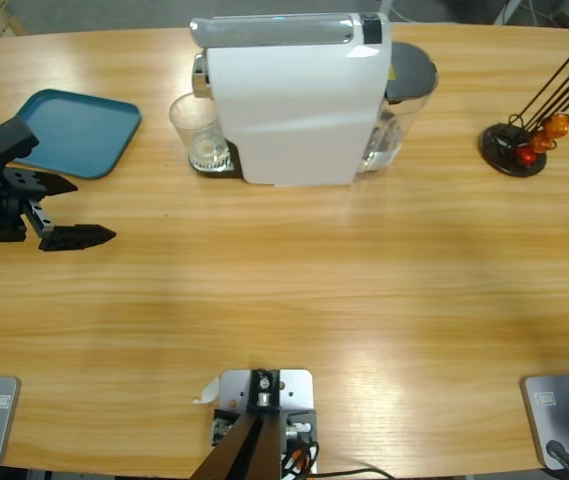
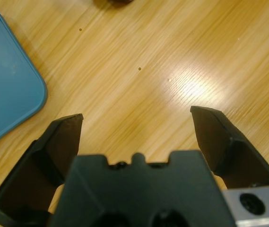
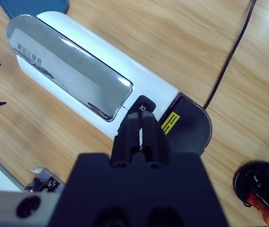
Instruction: Pour coffee
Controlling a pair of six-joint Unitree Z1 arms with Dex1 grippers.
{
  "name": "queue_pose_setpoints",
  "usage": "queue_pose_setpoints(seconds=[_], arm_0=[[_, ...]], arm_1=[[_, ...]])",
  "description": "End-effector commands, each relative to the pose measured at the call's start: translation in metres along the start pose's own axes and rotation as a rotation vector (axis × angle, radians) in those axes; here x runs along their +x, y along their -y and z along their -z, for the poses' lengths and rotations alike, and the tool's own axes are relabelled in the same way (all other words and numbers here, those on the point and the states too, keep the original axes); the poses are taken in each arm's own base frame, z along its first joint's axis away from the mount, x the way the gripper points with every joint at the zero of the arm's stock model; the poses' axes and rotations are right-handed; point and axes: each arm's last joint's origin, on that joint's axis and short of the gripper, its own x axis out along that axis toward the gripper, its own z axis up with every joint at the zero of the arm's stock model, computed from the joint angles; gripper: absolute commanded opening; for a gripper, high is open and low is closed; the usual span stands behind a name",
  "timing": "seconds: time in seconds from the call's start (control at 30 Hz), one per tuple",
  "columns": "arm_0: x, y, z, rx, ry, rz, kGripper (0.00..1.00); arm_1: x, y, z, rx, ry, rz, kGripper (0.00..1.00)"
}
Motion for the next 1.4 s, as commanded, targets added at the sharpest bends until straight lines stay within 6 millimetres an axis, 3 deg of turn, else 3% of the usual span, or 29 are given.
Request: queue_pose_setpoints(seconds=[0.03, 0.67, 1.4], arm_0=[[0.013, 0.001, 0.009, -0.009, -0.064, 0.003, 0.996], [0.015, 0.001, 0.008, -0.006, -0.068, 0.004, 0.996], [0.017, 0.001, 0.008, -0.006, -0.071, 0.005, 0.996]], arm_1=[[0.029, 0.001, -0.002, -0.005, -0.070, -0.029, 0.000], [0.040, 0.002, -0.003, -0.004, -0.090, -0.041, 0.000], [0.056, 0.007, 0.016, 0.012, -0.176, -0.026, 0.000]])
